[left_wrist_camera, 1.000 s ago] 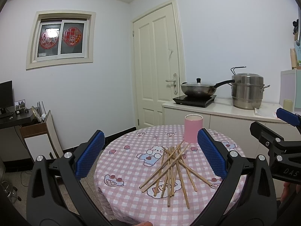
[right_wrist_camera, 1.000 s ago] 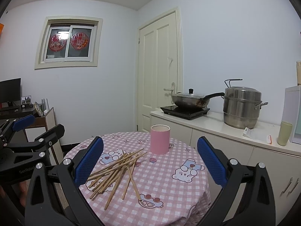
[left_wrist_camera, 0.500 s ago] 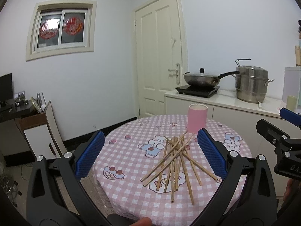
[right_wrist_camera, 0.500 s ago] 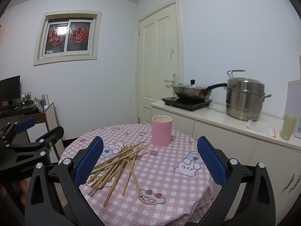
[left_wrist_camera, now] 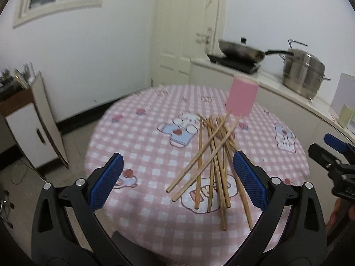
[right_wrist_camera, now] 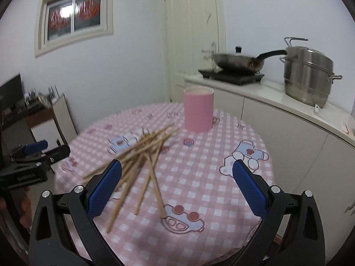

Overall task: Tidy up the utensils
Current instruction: 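Lower the left gripper onto the chopstick pile and close on one chopstick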

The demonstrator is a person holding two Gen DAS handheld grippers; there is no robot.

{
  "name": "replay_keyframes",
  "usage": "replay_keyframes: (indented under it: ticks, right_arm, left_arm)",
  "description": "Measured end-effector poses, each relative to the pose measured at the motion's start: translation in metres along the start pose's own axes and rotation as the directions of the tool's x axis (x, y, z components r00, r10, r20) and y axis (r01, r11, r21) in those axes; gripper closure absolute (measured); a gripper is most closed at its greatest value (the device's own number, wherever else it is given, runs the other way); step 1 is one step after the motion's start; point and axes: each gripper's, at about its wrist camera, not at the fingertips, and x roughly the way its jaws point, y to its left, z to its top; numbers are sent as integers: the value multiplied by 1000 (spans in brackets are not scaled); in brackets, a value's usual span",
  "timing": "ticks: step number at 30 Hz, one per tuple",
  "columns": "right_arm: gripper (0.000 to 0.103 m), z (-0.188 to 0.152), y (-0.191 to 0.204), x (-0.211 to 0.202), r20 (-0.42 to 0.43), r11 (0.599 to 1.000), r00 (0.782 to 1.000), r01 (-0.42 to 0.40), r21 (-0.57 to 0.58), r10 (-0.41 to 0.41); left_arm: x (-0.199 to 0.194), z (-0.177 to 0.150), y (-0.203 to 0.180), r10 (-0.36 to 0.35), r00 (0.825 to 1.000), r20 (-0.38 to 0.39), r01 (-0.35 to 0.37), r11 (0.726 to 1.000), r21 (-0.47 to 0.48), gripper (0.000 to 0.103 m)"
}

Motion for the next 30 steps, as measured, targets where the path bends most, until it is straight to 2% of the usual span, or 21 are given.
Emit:
replay_keyframes:
  ticks: [5, 9, 13, 18, 23, 26, 30]
  right_arm:
    - [7, 3, -3, 30, -53, 998, 997, 56, -38, -58]
    - [7, 10, -14, 51, -75, 1000, 997, 29, 0, -29]
    - [7, 18, -25, 71, -93, 999, 996, 13, 38, -10]
    - [7, 23, -37, 98, -139, 993, 989, -35, 115, 51]
    - [9, 27, -43, 124, -185, 981, 976, -87, 174, 119]
    - [17, 28, -44, 135, -202, 974, 968, -111, 200, 152]
    - [24, 31, -42, 148, -218, 960, 954, -153, 233, 205]
  left_arm:
    - [36, 9, -5, -61, 995, -76, 64, 997, 36, 6]
    - [66, 26, -19, -153, 978, -142, 165, 984, 74, 16]
    - [98, 43, -42, -154, 966, -208, 189, 968, 162, 27]
    - [134, 55, -54, -173, 941, -289, 230, 957, 178, 49]
    - [161, 55, -58, -173, 922, -347, 248, 951, 184, 57]
    - [169, 53, -59, -184, 910, -371, 265, 948, 179, 67]
    - [176, 55, -61, -195, 902, -386, 279, 944, 176, 70]
